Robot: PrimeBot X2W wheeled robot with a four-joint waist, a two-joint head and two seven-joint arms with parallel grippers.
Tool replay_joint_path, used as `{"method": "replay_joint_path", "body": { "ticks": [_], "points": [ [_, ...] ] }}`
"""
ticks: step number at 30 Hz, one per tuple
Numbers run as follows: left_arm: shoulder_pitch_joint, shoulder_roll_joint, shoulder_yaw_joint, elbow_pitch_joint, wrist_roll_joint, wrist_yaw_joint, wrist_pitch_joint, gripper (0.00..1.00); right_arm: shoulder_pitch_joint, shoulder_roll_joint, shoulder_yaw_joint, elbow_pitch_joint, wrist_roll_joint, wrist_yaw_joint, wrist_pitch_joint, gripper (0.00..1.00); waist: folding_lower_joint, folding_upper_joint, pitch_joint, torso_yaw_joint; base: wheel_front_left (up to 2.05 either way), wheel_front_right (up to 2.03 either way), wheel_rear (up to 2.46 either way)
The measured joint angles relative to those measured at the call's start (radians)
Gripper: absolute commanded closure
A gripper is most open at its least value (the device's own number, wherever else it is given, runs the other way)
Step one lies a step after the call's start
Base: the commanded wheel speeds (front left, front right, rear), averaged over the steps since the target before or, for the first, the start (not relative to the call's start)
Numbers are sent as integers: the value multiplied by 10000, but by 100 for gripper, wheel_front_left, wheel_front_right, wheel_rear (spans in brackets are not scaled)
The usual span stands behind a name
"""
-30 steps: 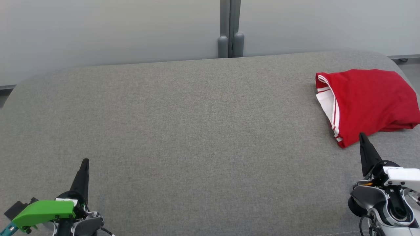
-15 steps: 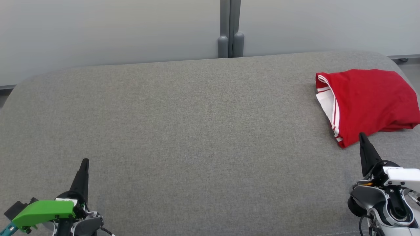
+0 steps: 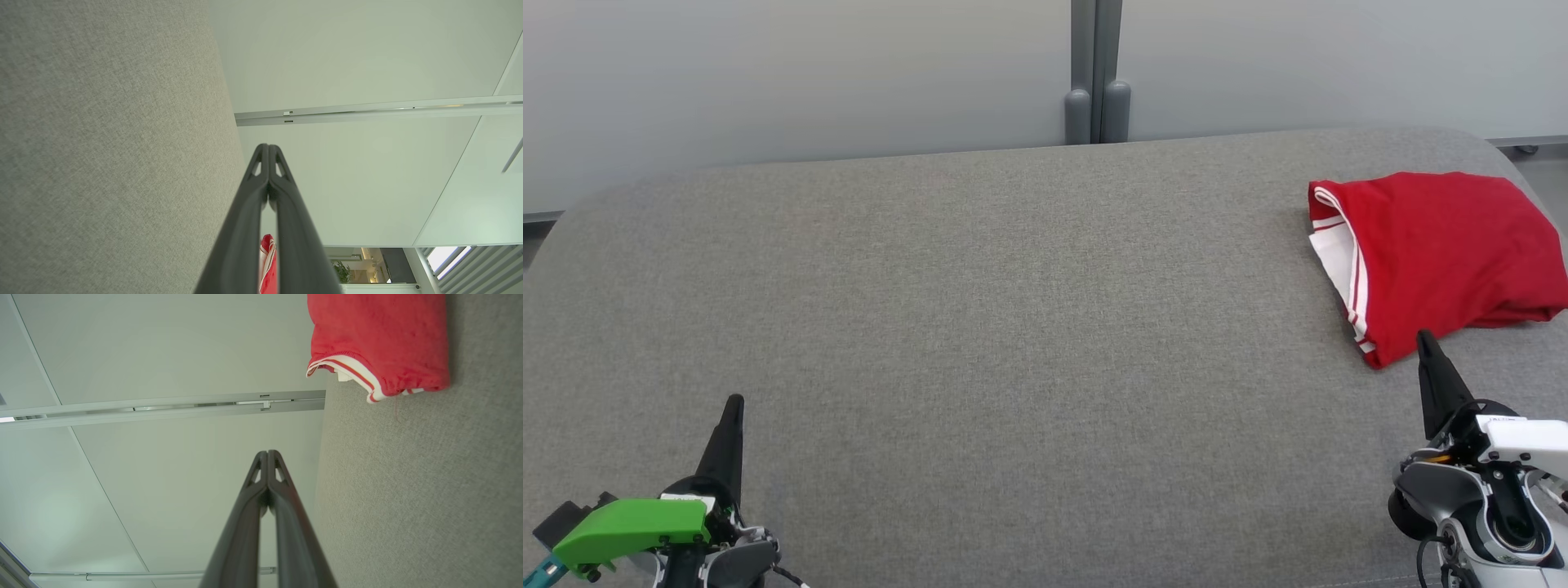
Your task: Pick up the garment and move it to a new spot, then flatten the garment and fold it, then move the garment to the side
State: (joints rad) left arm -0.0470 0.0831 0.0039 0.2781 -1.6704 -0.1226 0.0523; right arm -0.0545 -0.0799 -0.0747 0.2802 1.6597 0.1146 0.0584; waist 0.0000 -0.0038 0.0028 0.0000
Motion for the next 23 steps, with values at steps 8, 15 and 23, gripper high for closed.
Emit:
{"method": "replay_joint_path", "body": {
  "ticks": [8,15,23],
  "points": [
    [-1,-4,6,-6,0,0,0,100,0,2,-10,-2,0,0,6,100,0,0,1,0,0,0,0],
    [-1,-6,15,-8,2,0,10,100,0,8,-15,-4,0,0,44,100,0,0,1,0,0,0,0],
    [-1,-10,25,-12,13,0,12,100,0,15,-25,-6,-2,0,44,100,0,0,1,0,0,0,0]
  ]
}}
